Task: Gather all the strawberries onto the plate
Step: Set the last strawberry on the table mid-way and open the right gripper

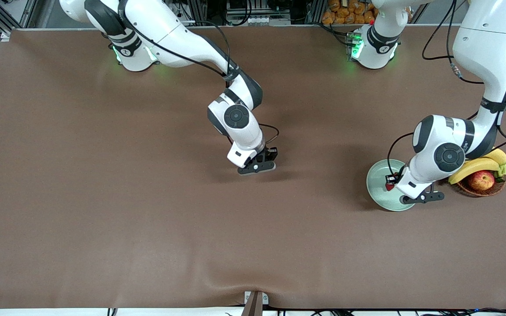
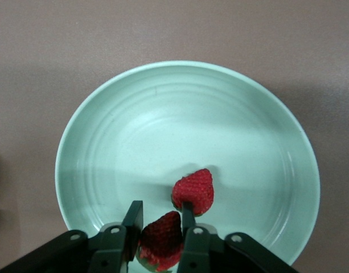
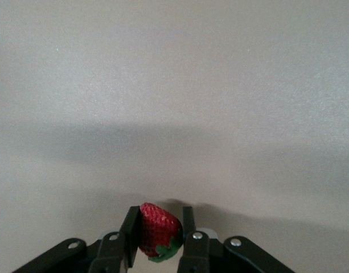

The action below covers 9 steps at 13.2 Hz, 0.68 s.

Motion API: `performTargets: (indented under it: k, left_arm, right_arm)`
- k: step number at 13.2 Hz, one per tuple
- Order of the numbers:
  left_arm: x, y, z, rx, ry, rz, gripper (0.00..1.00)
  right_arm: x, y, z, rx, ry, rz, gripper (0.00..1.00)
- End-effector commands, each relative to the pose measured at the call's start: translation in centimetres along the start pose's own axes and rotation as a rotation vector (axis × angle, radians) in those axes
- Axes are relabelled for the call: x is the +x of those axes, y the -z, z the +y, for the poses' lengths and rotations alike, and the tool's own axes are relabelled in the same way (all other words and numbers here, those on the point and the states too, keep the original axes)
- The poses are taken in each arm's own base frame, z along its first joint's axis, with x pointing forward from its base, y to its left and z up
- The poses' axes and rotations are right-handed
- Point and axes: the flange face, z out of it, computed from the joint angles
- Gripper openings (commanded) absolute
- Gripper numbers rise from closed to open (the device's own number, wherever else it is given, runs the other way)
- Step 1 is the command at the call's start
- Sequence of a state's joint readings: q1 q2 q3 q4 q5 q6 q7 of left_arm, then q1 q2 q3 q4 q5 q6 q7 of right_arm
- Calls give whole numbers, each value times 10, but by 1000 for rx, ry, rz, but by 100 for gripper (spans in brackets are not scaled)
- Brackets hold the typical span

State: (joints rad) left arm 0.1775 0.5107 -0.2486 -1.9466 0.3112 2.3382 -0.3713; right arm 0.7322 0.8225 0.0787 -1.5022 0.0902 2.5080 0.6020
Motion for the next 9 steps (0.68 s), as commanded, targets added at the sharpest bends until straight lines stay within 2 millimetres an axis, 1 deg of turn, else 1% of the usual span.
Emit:
performTargets:
  k: [1,2,3,4,5,6,7,9]
  left_arm:
    - [-4,3,1,8,-20,18,100]
    - [-3,6,1,7,-18,24,100]
    - [-2,10,3,3,-14,30,100]
    - [0,17,10,-5,-17,43,100]
    - [3,28,15,-11,-18,60,100]
    - [5,39,25,-19,-8,74,100]
    - [2,51,44,-43,18,79,100]
    - [-6,71,87,-76,101,64,100]
  right_arm:
    - [15,6,6,-21,-21,37,100]
    - [21,10,12,-22,-27,40,100]
    - [28,18,19,-24,-35,40,100]
    - [36,34,28,-24,-47,47,100]
    - [45,47,41,-39,-58,33,100]
    - [57,67,57,-51,-45,21,100]
    - [68,87,74,-66,-16,2,100]
    - [86,126,118,-100,24,-56,100]
